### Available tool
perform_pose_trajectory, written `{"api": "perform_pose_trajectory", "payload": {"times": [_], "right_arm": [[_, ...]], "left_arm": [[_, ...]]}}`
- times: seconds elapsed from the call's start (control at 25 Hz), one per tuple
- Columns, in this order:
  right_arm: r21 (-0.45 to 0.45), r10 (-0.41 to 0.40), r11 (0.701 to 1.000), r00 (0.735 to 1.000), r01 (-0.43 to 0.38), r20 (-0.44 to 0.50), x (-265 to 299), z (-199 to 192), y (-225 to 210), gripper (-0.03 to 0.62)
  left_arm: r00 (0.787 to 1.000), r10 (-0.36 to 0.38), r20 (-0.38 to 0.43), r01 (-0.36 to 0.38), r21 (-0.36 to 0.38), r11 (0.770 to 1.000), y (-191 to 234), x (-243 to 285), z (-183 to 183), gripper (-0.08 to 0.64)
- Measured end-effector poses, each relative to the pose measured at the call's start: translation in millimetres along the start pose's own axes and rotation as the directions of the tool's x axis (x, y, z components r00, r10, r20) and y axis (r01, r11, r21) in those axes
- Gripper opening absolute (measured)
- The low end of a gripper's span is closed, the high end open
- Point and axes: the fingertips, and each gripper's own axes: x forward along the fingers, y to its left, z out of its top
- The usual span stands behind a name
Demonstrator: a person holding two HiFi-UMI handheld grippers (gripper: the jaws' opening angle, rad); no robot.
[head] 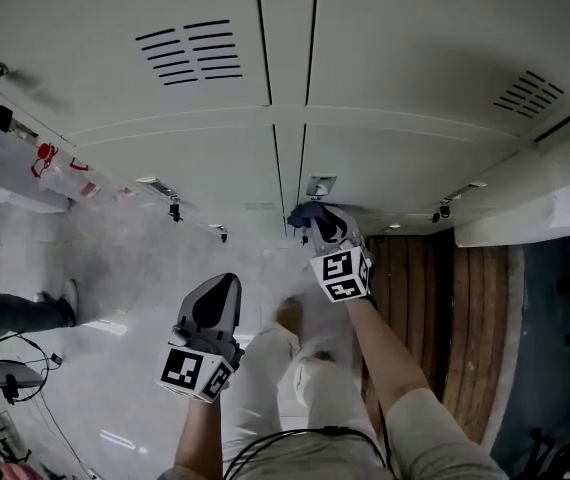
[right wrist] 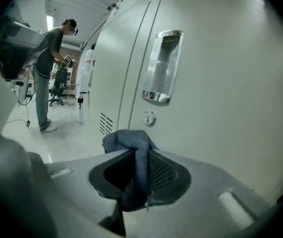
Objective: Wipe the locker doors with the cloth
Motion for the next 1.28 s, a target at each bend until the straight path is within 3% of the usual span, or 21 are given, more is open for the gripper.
{"api": "perform_pose_trajectory", "payload": {"times": [0.32,0.64,0.92,1.28], "right_arm": [[0.057,-0.113,0.992,0.993,0.116,-0.046,-37,-25,-64,0.074],[0.137,-0.255,0.953,0.960,0.271,-0.118,-75,-70,-143,0.077],[0.163,-0.275,0.941,0.951,0.296,-0.139,-85,-84,-162,0.077],[0.338,-0.384,0.852,0.916,0.400,-0.114,-121,-79,-183,0.067]], "left_arm": [[0.999,-0.048,-0.014,0.048,0.000,0.999,-25,8,2,0.005],[0.995,-0.100,-0.028,0.100,0.011,0.995,-48,23,2,0.005],[0.994,-0.105,-0.026,0.105,0.021,0.994,-52,24,6,0.005],[0.996,-0.092,-0.014,0.092,0.024,0.995,-52,16,20,0.005]]}}
